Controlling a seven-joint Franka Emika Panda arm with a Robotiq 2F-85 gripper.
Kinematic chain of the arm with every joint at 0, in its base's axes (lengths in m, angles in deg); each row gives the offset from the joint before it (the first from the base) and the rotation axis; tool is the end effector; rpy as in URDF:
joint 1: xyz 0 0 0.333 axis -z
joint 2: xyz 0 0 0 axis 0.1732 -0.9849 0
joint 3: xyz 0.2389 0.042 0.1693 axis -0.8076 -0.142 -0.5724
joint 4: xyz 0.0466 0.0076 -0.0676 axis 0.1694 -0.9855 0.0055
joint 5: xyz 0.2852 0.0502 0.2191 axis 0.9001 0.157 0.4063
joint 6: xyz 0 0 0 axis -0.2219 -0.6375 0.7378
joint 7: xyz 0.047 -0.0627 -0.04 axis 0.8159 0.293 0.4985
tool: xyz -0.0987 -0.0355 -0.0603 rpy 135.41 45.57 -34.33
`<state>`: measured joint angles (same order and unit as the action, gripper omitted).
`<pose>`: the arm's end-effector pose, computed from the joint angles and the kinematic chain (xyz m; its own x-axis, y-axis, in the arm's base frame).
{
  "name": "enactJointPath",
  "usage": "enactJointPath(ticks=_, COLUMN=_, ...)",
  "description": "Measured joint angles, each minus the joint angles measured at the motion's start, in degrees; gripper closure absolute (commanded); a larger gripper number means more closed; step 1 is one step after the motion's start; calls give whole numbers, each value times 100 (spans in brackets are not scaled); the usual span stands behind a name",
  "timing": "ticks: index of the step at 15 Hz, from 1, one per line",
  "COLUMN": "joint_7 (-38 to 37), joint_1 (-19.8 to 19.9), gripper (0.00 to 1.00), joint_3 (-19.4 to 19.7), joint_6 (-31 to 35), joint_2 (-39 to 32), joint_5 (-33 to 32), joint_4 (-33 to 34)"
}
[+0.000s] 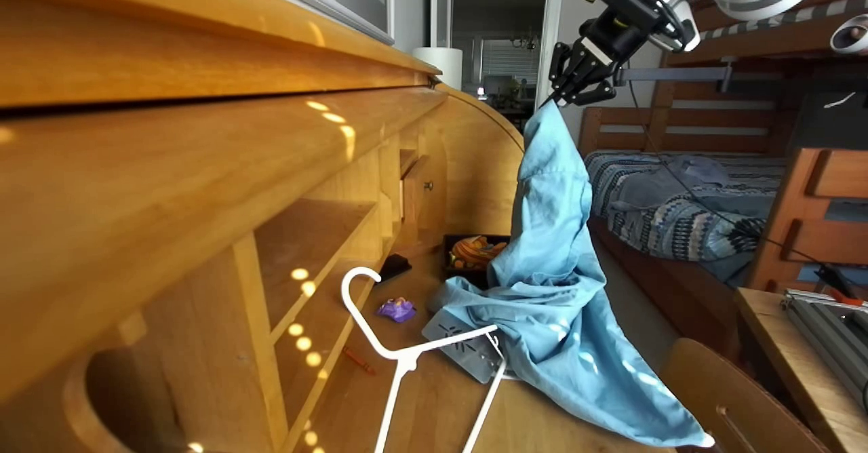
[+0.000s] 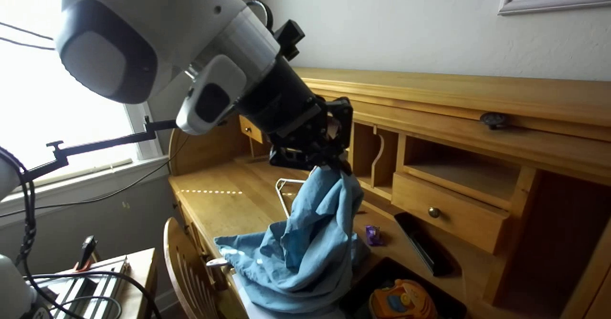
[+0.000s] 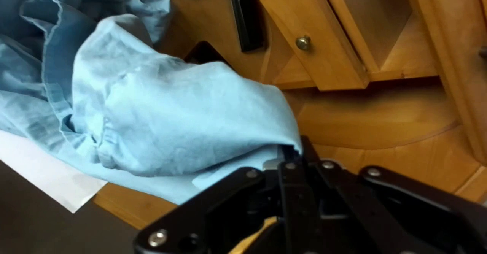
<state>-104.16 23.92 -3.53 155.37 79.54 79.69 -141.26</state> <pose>0.4110 -0.1033 0.4403 -0.3274 -0.9160 -0.2317 -0.6962 0.3997 -0.5963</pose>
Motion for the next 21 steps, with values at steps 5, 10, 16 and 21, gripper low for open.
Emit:
enactJointPath(ticks=5, joint_7=-501, joint_1=658, gripper=67, joint_3=-645, joint_6=823, joint_2=-832, joint_5=-526, joint_4=286)
enactJointPath(ticks=10, joint_7=-584, joint_1=646, gripper=38, joint_3=-831, joint_6=1468, joint_2=-1360, joint_5=-435, joint_4=489)
enactJointPath(ticks=16, joint_7=13, joint_1=-1228, gripper=0, joint_3=-208, joint_6=941, joint_2=-1500, joint_5=841, joint_4=832)
enactJointPath(ticks=21, joint_7=1505, joint_1=-2026, gripper=0, joint_3=496, joint_6=-909, joint_2=-1293, joint_5=2033, joint_4=947)
